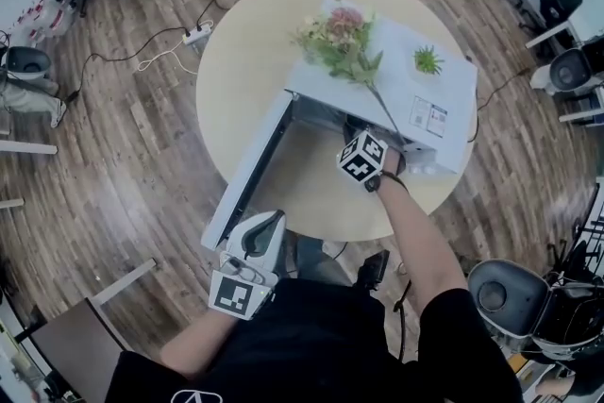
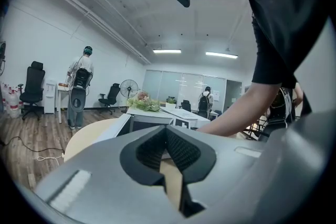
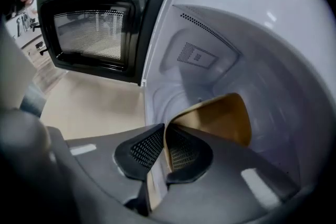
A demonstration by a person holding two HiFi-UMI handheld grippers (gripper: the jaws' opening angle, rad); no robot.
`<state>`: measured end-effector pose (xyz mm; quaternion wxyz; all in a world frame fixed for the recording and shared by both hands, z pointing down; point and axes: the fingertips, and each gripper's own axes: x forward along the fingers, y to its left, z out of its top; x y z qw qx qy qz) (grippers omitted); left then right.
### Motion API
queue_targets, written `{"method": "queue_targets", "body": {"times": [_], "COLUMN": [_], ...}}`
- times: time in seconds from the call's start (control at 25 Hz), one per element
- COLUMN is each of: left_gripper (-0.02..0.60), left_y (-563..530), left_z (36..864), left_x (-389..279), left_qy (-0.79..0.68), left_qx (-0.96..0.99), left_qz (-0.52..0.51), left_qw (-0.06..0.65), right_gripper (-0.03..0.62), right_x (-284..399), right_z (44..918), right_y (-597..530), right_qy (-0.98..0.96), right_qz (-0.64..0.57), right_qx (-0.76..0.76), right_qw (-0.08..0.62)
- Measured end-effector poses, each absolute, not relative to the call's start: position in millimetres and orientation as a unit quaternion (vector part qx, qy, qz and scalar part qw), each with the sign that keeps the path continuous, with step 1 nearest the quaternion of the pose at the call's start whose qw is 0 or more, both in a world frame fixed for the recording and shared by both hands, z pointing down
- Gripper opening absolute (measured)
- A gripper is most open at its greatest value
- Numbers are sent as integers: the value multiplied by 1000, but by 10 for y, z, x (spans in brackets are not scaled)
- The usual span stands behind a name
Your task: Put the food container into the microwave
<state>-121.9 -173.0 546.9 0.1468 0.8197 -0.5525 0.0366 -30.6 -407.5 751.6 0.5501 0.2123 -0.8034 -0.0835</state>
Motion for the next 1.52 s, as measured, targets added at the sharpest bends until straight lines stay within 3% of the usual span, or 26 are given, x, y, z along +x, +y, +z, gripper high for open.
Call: {"method": "queue_targets", "body": {"times": [0.56, 0.64, 0.68, 0.72, 0.76, 1.12, 1.52], "left_gripper": [0, 0, 0, 0, 0, 0, 0], "left_y": [-1634, -1631, -1629, -1624, -1617, -1600, -1779], "left_z": [5552, 5544, 5537, 5531, 5528, 5542, 5326], "left_x": [-1273, -1280, -1282, -1281, -1277, -1185, -984], "left_qy": [-553, -553, -552, -552, -551, -542, -512], "left_qx": [816, 816, 816, 816, 817, 823, 847], "left_qz": [38, 38, 37, 38, 38, 43, 43], "left_qw": [168, 167, 167, 166, 165, 161, 137], "right_gripper": [29, 58, 91, 168, 190, 190, 187], "right_x": [-347, -362, -367, -369, -367, -300, 111], "right_z": [7543, 7520, 7513, 7507, 7505, 7399, 6979], "right_y": [-4369, -4365, -4359, -4350, -4337, -3998, -2681], "right_qy": [-799, -804, -805, -805, -805, -811, -842], "right_qz": [-112, -115, -116, -118, -120, -140, -90], "right_qx": [246, 247, 248, 248, 248, 258, 264], "right_qw": [538, 529, 527, 525, 525, 507, 461]}}
